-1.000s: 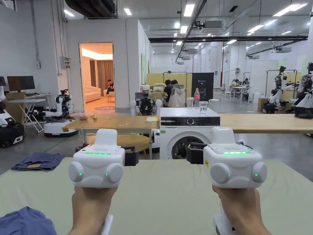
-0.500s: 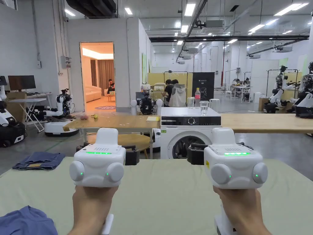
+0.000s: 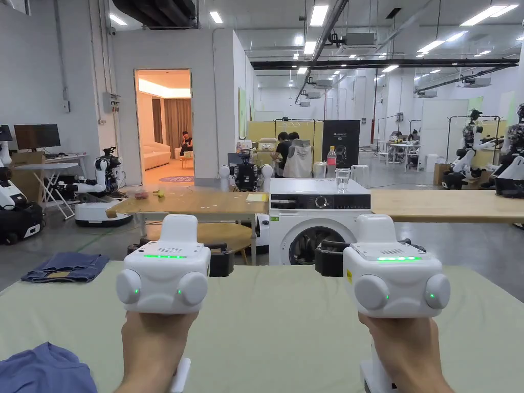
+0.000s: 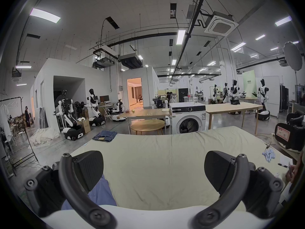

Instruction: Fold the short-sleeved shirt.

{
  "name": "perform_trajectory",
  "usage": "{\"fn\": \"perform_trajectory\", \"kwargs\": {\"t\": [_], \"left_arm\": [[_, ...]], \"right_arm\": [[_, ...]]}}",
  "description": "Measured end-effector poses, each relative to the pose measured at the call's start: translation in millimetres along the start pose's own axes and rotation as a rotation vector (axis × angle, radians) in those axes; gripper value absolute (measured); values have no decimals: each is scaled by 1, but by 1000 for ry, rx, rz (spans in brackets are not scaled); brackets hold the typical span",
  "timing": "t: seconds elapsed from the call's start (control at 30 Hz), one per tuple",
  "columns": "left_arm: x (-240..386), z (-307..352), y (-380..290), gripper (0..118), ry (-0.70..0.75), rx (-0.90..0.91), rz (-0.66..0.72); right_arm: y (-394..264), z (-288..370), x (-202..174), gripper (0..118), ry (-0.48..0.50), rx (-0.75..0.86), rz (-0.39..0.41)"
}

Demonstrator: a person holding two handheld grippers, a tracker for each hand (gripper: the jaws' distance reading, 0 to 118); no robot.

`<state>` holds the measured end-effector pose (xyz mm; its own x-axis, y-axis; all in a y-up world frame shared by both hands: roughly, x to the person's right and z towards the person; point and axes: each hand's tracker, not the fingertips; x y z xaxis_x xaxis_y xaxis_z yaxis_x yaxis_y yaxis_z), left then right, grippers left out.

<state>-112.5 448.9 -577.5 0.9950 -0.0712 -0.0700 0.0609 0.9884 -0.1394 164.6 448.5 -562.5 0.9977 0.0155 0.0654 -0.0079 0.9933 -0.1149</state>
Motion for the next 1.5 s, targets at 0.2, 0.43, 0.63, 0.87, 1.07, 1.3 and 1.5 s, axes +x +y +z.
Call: {"fn": "perform_trajectory", "kwargs": {"t": [0.2,0.43,0.63,0.87,1.07,1.3,1.5], "left_arm": [[2,0,-1,118,-3,-1,2],[2,1,0,118,4,12,0],[1,-2,-1,118,2,0,8],[2,4,-5,0,-9,52,1],[-29,9,-6,0,69,37,23],[-161,45,-26,0,340,-4,45],[-267,78,-58,0,585,-130,56]], "right_arm": [[-1,0,0,118,1,-1,4],[-1,0,0,118,1,-1,10],[-2,0,-1,118,-4,0,16],[-16,6,-6,0,-24,34,-3],[-15,3,-35,0,15,16,27],[-20,-5,-169,0,291,-1,48],[-40,4,-271,0,515,-26,8]]}}
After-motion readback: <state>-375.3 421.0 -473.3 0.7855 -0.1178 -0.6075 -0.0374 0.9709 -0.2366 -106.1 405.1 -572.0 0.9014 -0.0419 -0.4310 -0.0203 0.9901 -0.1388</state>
